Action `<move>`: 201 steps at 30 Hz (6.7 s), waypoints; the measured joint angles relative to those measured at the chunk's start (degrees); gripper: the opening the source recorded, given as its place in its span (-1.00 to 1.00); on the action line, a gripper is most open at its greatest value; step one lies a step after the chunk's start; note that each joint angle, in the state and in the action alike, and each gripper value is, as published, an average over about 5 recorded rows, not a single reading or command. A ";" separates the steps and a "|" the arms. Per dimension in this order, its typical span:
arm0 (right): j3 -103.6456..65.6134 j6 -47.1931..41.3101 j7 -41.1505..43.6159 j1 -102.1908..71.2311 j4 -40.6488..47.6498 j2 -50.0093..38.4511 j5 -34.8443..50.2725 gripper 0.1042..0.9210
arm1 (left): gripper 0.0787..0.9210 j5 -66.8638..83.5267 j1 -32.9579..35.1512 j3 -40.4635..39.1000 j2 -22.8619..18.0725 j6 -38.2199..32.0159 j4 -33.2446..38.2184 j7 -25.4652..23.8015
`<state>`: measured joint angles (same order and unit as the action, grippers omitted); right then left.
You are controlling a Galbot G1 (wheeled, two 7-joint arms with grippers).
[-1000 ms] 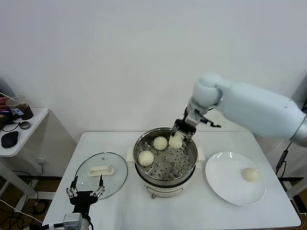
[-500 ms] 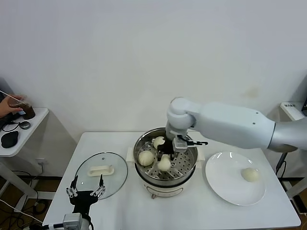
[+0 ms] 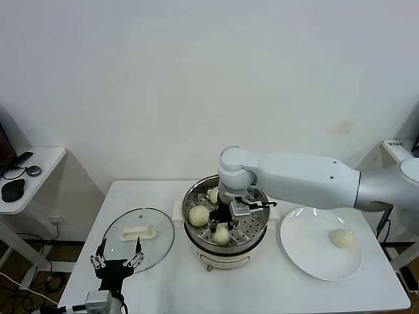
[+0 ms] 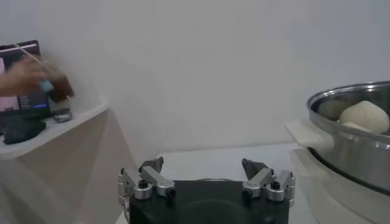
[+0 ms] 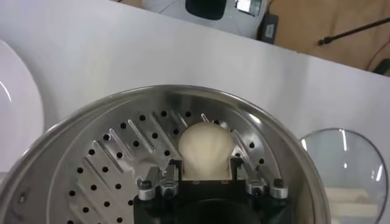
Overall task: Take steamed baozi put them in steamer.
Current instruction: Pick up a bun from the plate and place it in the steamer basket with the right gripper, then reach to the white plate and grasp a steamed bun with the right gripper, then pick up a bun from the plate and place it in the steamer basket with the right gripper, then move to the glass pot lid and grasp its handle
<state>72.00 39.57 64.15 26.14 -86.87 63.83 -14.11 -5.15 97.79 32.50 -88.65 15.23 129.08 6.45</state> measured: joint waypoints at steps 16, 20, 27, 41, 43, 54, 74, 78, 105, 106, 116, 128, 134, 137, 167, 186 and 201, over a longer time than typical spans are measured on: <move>-1.97 -8.30 2.15 7.12 -0.68 -5.62 13.22 0.76 | 0.77 0.06 -0.32 -0.13 0.19 0.30 0.43 -0.77; -4.36 -16.92 2.94 8.36 0.40 -10.36 19.91 0.76 | 0.77 0.50 -0.16 0.21 0.46 0.32 0.72 -0.70; -8.44 -34.84 4.89 8.66 3.68 -20.83 26.96 0.76 | 0.77 1.59 -0.70 0.84 1.01 0.64 1.08 -1.20; -20.27 -50.53 9.13 -8.76 4.28 -37.63 18.45 0.76 | 0.77 2.49 -0.16 0.44 0.42 1.06 0.51 -1.82; -23.26 -50.73 9.42 -12.99 4.89 -38.43 15.94 0.76 | 0.77 2.52 0.07 0.52 0.29 1.06 0.40 -1.79; -36.19 -48.59 9.60 -28.38 13.42 -36.35 3.61 0.76 | 0.77 2.39 0.93 1.26 -0.25 1.06 -0.48 -1.66; -45.29 -43.86 9.18 -37.50 28.00 -26.00 -8.31 0.76 | 0.77 2.22 0.63 1.63 -0.14 1.06 -2.60 -1.67; -45.83 -43.51 9.14 -38.12 28.98 -25.28 -9.62 0.76 | 0.77 2.21 0.63 1.64 -0.12 1.06 -2.68 -1.68; -47.80 -43.91 8.62 -39.28 30.68 -24.41 -10.50 -0.03 | 0.77 2.07 0.20 1.48 -0.17 1.06 -3.24 -1.67; -47.60 -44.13 8.62 -39.05 30.40 -24.64 -10.08 -0.12 | 0.77 2.04 0.07 1.44 -0.15 1.05 -3.31 -1.66; -38.10 -49.81 9.19 -29.10 22.67 -27.90 0.61 -0.32 | 0.77 1.34 -0.95 1.27 0.26 0.92 -3.81 -1.30; -16.30 -60.32 8.45 -3.40 10.88 -23.68 21.89 -0.32 | 0.77 1.05 -1.41 0.32 1.15 0.77 -2.47 -1.05; -9.52 -65.19 6.63 3.99 6.83 -19.15 29.99 -0.32 | 0.77 1.15 -1.28 0.28 1.27 0.75 -1.83 -0.83; -7.19 -67.15 5.48 5.78 5.79 -16.89 32.40 -0.32 | 0.77 1.16 -1.30 0.16 1.18 0.75 -1.66 -0.84; -2.65 -73.09 -2.44 -1.60 8.04 -6.13 28.91 -0.32 | 0.77 1.17 -1.80 0.41 0.82 0.78 -2.19 -1.14; -3.71 -73.70 -3.11 -1.66 6.37 -8.49 28.83 0.72 | 0.77 1.16 -1.66 0.33 0.66 0.81 -1.53 -1.21; -21.18 -70.86 -7.46 -7.05 1.76 -19.01 36.07 0.76 | 0.77 1.04 -0.94 1.35 0.39 0.07 -1.58 -1.35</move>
<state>50.82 -31.29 56.69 19.09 -85.10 44.81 21.95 -4.11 96.85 33.86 -88.26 15.30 127.49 5.11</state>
